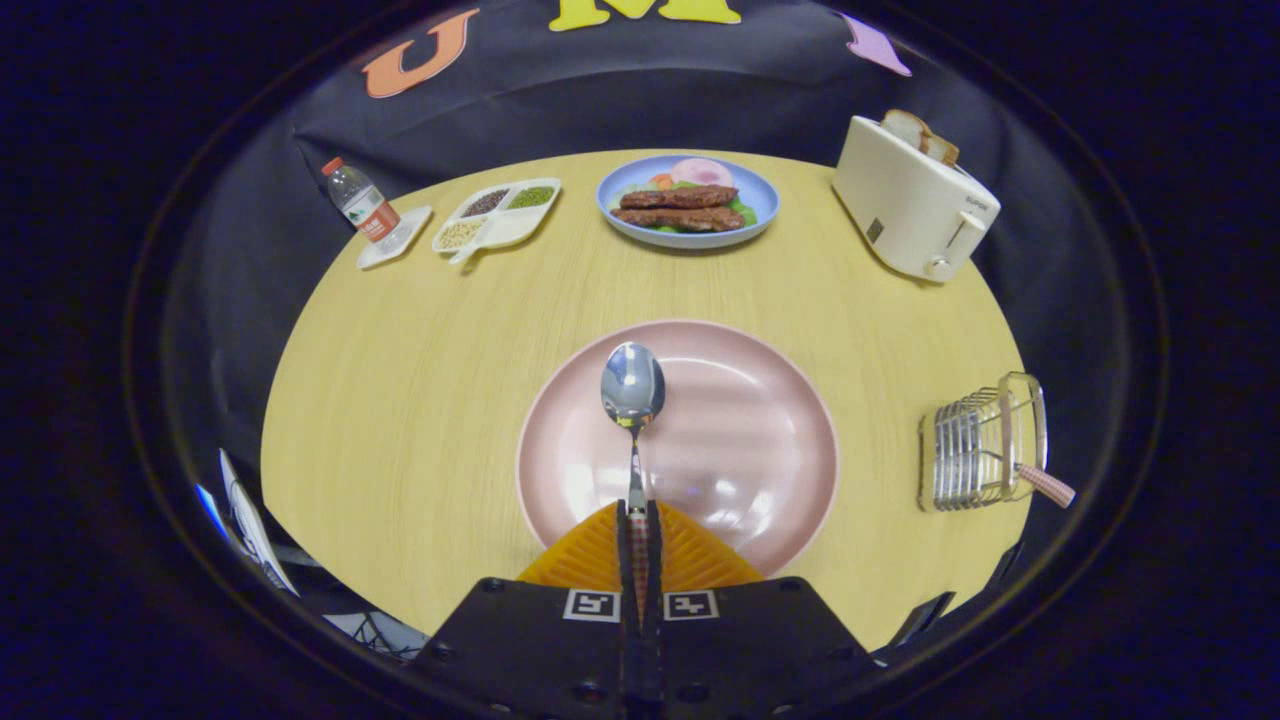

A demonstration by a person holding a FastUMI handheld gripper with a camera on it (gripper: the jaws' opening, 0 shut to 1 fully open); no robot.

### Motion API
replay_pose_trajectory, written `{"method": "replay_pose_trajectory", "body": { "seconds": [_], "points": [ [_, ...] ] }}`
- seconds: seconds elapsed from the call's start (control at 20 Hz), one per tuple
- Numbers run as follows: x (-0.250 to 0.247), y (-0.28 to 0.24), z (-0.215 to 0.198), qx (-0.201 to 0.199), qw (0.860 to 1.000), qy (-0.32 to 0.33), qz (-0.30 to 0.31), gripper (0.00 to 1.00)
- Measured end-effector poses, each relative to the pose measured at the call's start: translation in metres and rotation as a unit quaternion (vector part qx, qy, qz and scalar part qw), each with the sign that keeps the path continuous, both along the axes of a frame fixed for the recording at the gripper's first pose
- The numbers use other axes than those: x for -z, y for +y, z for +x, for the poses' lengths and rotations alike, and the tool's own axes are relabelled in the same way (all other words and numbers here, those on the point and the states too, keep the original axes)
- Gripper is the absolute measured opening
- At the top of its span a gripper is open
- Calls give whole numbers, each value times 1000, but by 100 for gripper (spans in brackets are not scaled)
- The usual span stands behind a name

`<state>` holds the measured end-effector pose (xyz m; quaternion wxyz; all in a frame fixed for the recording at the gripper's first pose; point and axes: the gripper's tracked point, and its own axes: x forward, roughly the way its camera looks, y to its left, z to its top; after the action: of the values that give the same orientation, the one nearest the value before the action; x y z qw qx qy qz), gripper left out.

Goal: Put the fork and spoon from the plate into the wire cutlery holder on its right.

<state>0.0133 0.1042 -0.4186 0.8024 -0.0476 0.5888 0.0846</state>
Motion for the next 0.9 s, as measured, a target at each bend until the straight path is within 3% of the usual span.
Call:
{"method": "replay_pose_trajectory", "body": {
  "seconds": [0.45,0.9],
  "points": [
    [-76,-66,13,-21,999,-26,-26,1],
    [-121,-189,18,53,998,-14,-26,1]
  ]
}}
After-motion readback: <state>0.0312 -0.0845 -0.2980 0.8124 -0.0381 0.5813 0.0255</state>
